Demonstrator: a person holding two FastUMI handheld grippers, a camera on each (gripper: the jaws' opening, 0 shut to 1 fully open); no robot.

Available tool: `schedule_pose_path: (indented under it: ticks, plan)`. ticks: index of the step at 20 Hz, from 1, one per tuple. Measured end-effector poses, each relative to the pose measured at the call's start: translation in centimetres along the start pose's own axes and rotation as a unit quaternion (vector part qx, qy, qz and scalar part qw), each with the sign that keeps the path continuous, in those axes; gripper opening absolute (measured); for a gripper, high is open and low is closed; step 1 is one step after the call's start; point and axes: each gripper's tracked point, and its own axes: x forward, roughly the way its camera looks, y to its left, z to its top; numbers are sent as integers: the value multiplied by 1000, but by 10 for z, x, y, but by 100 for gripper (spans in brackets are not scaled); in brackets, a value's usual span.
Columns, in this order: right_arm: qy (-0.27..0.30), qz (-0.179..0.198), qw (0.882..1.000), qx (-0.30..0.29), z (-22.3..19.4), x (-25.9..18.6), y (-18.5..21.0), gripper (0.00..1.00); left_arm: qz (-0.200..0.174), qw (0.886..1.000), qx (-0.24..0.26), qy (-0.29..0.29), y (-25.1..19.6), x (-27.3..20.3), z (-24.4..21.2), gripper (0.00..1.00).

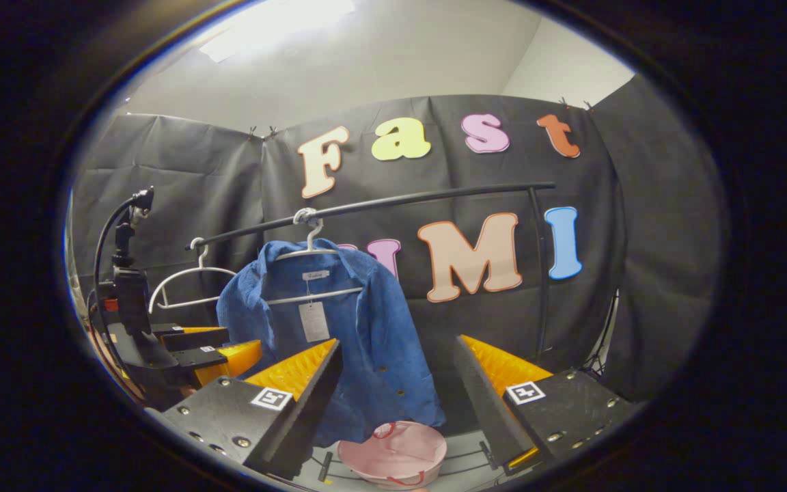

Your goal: Grasp the clothes on the hanger with both hands and then place them into the laundry hamper below.

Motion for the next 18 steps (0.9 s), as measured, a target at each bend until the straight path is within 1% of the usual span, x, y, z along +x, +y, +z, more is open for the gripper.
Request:
schedule_pose_path:
  ticks: [1, 2, 3, 4, 5, 6, 7, 8, 9, 10, 11, 12, 13, 14, 17, 18]
  plan:
    - [4, 4, 1000, -2, -2, 6, 4, 98, 4, 1000, -1, 3, 2, 3, -2, 89]
    - [9, 6, 1000, -4, -5, 10, 6, 100, 5, 1000, 0, 3, 2, 6, -2, 93]
    - [13, 8, 1000, -6, -7, 16, 8, 98, 8, 1000, 3, 1, 3, 7, 0, 98]
    - [16, 9, 1000, -5, -9, 20, 10, 98, 11, 1000, 8, -6, 4, 9, 2, 94]
    - [17, 10, 1000, -4, -9, 24, 10, 98, 16, 1000, 13, -12, 6, 11, 5, 98]
    - [19, 11, 1000, -3, -10, 27, 11, 98, 25, 999, 17, -17, 10, 13, 7, 98]
    - [23, 13, 1000, -2, -12, 31, 12, 98, 32, 999, 21, -19, 13, 15, 7, 93]
    - [28, 13, 1000, -2, -15, 34, 13, 98, 35, 999, 22, -9, 13, 20, 4, 93]
    - [31, 14, 999, -3, -16, 40, 13, 98, 41, 999, 23, -3, 14, 22, 0, 98]
    - [35, 14, 999, -4, -17, 44, 14, 98, 41, 999, 24, 0, 13, 26, -1, 98]
    - [38, 12, 999, -3, -18, 51, 14, 98, 45, 999, 26, 1, 15, 31, -2, 93]
    - [41, 13, 999, -2, -19, 56, 15, 95, 50, 998, 28, 2, 17, 37, -3, 98]
    - [44, 16, 999, -1, -18, 61, 17, 98, 53, 998, 28, 8, 20, 44, -8, 98]
    - [48, 18, 999, 0, -21, 68, 20, 98, 56, 998, 25, 17, 23, 51, -13, 93]
    - [56, 13, 998, 0, -25, 87, 22, 98, 64, 997, 16, 43, 35, 73, -24, 93]
    - [57, 11, 998, 0, -27, 94, 25, 100, 63, 997, 10, 41, 39, 79, -21, 94]
